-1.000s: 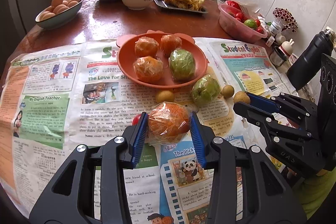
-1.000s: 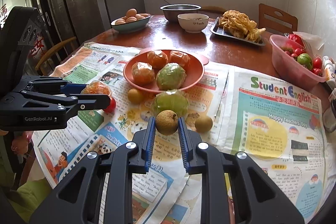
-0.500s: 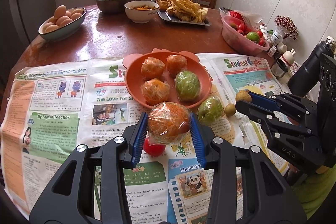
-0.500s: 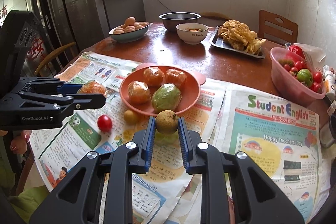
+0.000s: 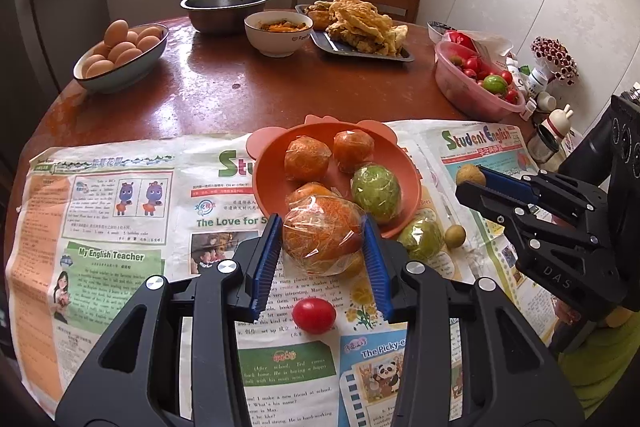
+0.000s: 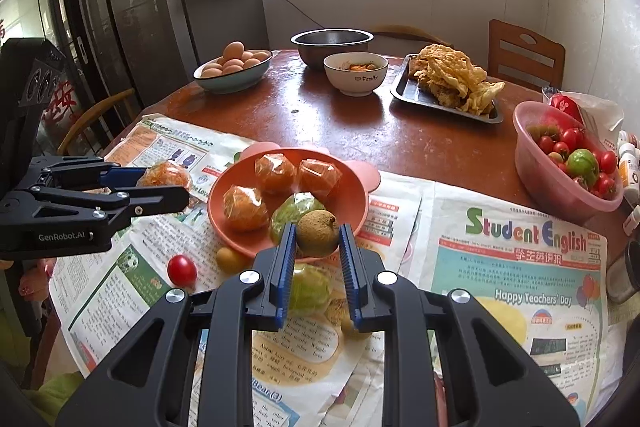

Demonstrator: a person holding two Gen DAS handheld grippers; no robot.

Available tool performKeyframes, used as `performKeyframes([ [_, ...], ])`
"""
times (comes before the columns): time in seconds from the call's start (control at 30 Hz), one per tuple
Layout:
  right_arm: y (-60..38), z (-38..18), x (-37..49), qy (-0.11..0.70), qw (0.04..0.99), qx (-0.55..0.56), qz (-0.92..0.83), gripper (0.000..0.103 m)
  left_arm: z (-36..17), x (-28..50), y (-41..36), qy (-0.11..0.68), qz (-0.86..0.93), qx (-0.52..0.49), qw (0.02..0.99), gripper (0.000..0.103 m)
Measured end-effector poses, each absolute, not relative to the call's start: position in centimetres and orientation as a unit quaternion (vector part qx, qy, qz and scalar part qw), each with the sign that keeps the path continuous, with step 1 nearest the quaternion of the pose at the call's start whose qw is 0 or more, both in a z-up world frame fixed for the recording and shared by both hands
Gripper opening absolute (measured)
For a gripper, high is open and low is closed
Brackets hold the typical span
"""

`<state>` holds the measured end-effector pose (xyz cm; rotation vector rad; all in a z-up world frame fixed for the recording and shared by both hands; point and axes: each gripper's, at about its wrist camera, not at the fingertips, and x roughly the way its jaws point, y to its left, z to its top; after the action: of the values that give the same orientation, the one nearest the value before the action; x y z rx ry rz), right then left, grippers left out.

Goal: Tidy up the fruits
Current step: 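Lift and carry the wrapped orange and the kiwi over the orange plate with both tools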

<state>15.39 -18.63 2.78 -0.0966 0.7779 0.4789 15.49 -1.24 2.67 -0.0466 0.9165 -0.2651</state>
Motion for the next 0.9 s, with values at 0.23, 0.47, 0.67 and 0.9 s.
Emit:
performKeyframes([
  [0.23, -18.6, 2.8, 16.5, 0.378, 0.897, -0.049, 0.224, 0.021, 2.3, 16.5, -1.4, 0.444, -0.131, -0.02, 0.886, 0.032],
  [0.47, -18.4, 2.6, 17.5, 0.379, 0.897, -0.046, 0.223, 0.021, 1.9, 17.8, -1.2, 0.447, -0.129, -0.015, 0.885, 0.032],
  [0.67, -18.0, 2.2, 18.8, 0.385, 0.894, -0.048, 0.223, 0.021, 1.0, 19.4, -1.0, 0.456, -0.125, -0.013, 0.881, 0.032],
  [0.9, -17.8, 1.1, 20.4, 0.398, 0.89, -0.046, 0.218, 0.021, -0.1, 21.0, -0.6, 0.466, -0.12, -0.015, 0.876, 0.032],
])
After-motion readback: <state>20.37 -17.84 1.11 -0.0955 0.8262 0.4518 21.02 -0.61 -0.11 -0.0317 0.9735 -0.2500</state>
